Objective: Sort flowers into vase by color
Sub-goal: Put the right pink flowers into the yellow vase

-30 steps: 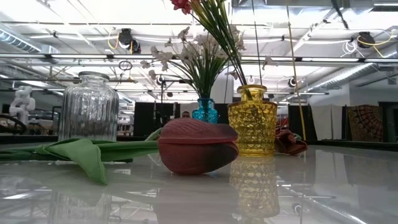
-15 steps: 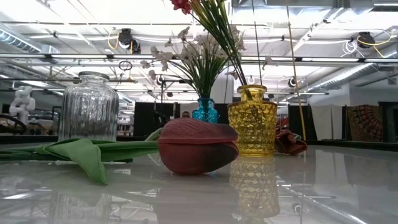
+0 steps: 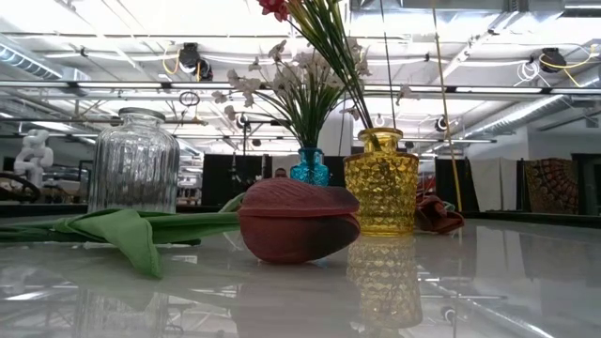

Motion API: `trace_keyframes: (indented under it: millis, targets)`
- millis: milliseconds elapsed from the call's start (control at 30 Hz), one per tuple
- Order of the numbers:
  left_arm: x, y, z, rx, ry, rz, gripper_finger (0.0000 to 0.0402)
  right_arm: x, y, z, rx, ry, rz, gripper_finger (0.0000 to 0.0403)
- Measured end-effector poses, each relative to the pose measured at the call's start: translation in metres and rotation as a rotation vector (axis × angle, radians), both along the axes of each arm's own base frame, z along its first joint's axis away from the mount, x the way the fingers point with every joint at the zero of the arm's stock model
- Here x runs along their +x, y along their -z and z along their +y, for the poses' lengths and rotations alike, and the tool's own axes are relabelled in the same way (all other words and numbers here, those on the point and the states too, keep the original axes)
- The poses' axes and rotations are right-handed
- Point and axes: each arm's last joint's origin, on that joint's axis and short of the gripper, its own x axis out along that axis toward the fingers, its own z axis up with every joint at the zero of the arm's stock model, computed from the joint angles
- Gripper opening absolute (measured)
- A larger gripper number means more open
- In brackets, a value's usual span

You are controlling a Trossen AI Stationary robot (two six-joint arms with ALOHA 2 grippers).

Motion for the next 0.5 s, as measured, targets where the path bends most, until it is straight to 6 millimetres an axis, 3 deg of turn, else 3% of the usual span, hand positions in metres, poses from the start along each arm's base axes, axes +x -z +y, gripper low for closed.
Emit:
trace_keyframes:
  millis: [200,500]
  targets:
    - [0.0,0.001,-0.001,0.005,0.03,0.005,0.0211,0.017,0.013,0.006,-0.027,-0.001,-0.026,0.0015]
    - [0.0,0.002,-0.002,0.013,0.041,0.015,0.0211,0.039,0.026,-0.001,-0.048,-0.009,-0.11,0.0015]
